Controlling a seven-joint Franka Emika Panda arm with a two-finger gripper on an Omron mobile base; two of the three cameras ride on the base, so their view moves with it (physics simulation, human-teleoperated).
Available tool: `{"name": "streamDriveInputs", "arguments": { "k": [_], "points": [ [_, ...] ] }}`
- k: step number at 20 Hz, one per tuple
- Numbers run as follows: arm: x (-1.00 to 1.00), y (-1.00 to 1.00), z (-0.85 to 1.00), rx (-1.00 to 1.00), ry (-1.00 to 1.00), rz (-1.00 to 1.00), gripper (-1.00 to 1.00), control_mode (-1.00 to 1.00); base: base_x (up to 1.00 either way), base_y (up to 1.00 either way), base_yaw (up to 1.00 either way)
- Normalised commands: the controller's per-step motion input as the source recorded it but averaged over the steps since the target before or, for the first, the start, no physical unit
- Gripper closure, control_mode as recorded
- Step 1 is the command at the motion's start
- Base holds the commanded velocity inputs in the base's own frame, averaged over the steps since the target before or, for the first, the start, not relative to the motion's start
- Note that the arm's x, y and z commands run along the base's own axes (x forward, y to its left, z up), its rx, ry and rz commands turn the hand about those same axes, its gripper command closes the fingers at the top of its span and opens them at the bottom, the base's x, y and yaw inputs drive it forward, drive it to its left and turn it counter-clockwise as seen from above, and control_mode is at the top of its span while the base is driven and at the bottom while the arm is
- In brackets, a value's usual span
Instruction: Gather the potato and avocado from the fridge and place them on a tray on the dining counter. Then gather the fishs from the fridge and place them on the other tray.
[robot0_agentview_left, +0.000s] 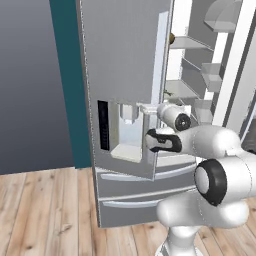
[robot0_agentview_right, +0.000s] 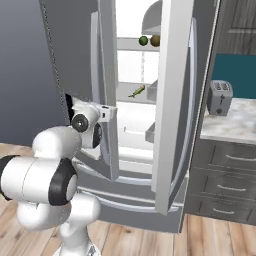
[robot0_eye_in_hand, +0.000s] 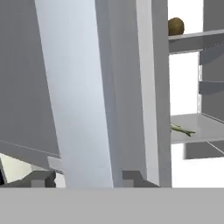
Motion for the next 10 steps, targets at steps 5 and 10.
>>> {"name": "streamDriveInputs", "arguments": {
  "k": [5,10],
  "points": [
    [-0.85,0.25,0.66,0.0,0.12,0.03,1.0,-1.0,0.0,0.0,0.0],
    [-0.81,0.2,0.61,0.0,0.19,0.03,1.0,-1.0,0.0,0.0,0.0]
  ]
}}
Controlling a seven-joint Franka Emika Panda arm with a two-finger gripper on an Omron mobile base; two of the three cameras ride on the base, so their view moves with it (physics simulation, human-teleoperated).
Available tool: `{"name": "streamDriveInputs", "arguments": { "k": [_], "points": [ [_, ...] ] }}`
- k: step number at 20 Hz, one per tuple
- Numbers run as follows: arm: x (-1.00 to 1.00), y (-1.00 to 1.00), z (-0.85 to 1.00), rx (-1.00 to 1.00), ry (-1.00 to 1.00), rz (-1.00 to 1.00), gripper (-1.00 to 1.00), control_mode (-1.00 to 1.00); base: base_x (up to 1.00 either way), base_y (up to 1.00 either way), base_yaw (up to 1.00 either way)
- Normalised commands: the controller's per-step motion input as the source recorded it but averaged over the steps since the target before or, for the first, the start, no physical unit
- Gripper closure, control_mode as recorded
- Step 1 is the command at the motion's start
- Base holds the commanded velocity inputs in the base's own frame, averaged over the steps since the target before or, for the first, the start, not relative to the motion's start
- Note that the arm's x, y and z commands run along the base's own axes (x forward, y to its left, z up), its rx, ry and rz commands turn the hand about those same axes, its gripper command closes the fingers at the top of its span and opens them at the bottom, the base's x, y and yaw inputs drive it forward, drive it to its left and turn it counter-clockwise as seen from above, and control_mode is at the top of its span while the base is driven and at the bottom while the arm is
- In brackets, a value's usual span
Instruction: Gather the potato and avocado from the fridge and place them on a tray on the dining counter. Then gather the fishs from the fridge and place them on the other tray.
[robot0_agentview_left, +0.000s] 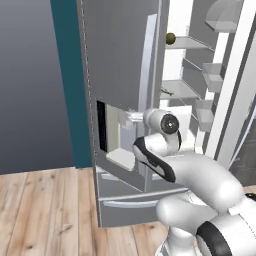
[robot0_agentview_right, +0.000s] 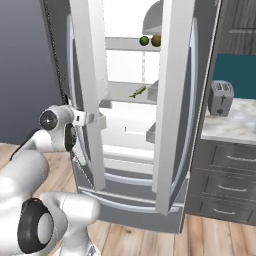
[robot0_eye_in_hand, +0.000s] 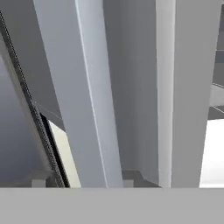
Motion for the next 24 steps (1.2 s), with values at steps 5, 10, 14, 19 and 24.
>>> {"name": "streamDriveInputs", "arguments": {
  "k": [5,10,14,19,24],
  "points": [
    [-0.72,0.14,0.54,0.02,0.24,0.03,1.0,-1.0,0.0,0.0,0.0],
    [-0.5,0.03,0.52,0.04,0.33,0.01,1.0,-1.0,0.0,0.0,0.0],
    [-0.77,0.25,0.4,0.02,0.25,0.03,1.0,-1.0,0.0,0.0,0.0],
    [-0.73,0.41,0.4,0.0,0.21,0.04,1.0,-1.0,0.0,0.0,0.0],
    [-0.66,-0.56,0.06,0.18,-0.06,-0.17,1.0,-1.0,0.0,0.0,0.0]
  ]
}}
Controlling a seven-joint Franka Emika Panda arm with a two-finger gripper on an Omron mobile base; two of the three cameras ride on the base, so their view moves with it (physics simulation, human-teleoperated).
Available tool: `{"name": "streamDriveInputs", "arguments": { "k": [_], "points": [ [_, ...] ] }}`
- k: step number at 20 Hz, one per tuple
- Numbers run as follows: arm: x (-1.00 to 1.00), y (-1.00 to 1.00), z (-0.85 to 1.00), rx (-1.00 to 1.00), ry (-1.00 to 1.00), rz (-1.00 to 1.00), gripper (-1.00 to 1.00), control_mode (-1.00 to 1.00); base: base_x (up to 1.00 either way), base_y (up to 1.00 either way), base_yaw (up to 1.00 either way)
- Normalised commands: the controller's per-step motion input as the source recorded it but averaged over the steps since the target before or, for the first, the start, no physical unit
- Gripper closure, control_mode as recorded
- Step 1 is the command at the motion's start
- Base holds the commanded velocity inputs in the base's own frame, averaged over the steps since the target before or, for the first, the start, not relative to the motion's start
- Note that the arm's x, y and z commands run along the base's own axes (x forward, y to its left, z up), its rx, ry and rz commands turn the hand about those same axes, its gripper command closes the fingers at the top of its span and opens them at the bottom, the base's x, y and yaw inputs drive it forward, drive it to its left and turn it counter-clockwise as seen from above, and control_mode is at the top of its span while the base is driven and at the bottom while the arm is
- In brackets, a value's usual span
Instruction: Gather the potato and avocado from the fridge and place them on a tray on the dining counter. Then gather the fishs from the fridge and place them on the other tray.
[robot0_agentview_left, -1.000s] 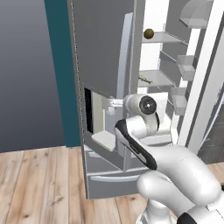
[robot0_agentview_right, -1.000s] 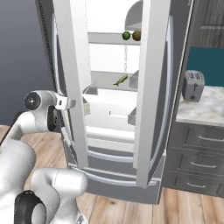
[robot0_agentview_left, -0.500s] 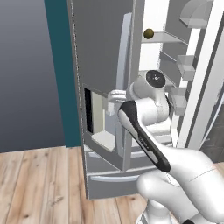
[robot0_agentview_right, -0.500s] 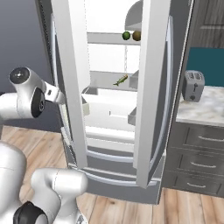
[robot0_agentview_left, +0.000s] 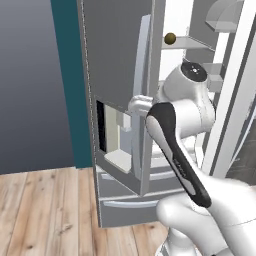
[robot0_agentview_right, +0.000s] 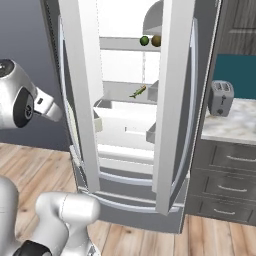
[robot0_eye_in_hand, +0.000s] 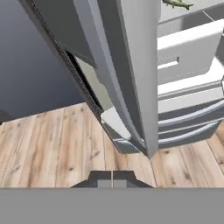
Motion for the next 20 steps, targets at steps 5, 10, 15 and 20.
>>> {"name": "streamDriveInputs", "arguments": {
  "k": [5,10,15,20],
  "points": [
    [-0.21,-0.77,0.0,0.32,-0.12,-0.22,1.0,-1.0,0.0,0.0,0.0],
    [-0.01,-0.4,0.0,0.32,-0.1,-0.29,1.0,-1.0,0.0,0.0,0.0],
    [0.13,-0.05,0.02,0.18,0.01,-0.36,1.0,-1.0,0.0,0.0,0.0],
    [0.08,-0.34,0.15,0.27,0.02,-0.24,1.0,-1.0,0.0,0.0,0.0]
  ]
}}
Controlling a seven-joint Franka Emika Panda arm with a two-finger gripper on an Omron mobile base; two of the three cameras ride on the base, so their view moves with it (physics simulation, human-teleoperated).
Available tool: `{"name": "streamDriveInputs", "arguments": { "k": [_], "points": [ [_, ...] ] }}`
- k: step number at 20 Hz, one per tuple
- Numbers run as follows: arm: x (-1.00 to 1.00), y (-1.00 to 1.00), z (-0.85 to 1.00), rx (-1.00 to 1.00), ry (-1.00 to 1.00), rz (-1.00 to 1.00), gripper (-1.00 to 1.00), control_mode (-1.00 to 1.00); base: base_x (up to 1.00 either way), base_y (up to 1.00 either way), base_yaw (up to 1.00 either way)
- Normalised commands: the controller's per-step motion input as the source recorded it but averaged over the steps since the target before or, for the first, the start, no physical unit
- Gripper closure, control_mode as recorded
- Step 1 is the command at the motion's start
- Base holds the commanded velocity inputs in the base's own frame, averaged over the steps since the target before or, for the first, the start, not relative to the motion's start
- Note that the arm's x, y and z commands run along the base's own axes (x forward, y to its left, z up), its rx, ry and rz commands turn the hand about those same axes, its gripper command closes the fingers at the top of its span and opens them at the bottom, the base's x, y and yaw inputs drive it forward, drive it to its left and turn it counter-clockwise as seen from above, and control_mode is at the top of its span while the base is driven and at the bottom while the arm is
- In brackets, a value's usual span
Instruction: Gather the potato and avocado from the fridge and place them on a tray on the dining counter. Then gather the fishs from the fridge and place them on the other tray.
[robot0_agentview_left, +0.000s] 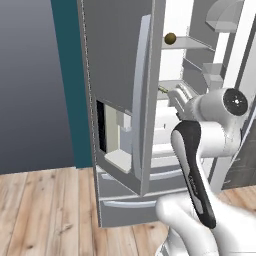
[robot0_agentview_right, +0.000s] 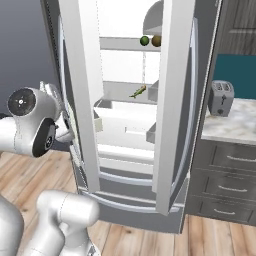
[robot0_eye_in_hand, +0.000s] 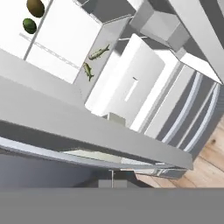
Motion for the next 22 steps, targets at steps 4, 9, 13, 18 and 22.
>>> {"name": "streamDriveInputs", "arguments": {
  "k": [4,9,13,18,22],
  "points": [
    [0.03,-0.55,0.12,0.31,0.01,-0.03,1.0,-1.0,0.0,0.0,0.0],
    [0.33,-0.26,0.13,0.28,0.0,-0.01,1.0,-1.0,0.0,0.0,0.0],
    [0.5,-0.06,0.04,0.23,0.03,-0.02,1.0,-1.0,0.0,0.0,0.0],
    [0.53,-0.02,0.02,0.21,0.03,-0.03,1.0,-1.0,0.0,0.0,0.0],
    [0.56,0.0,0.0,0.17,0.01,-0.02,1.0,-1.0,0.0,0.0,0.0]
  ]
}}
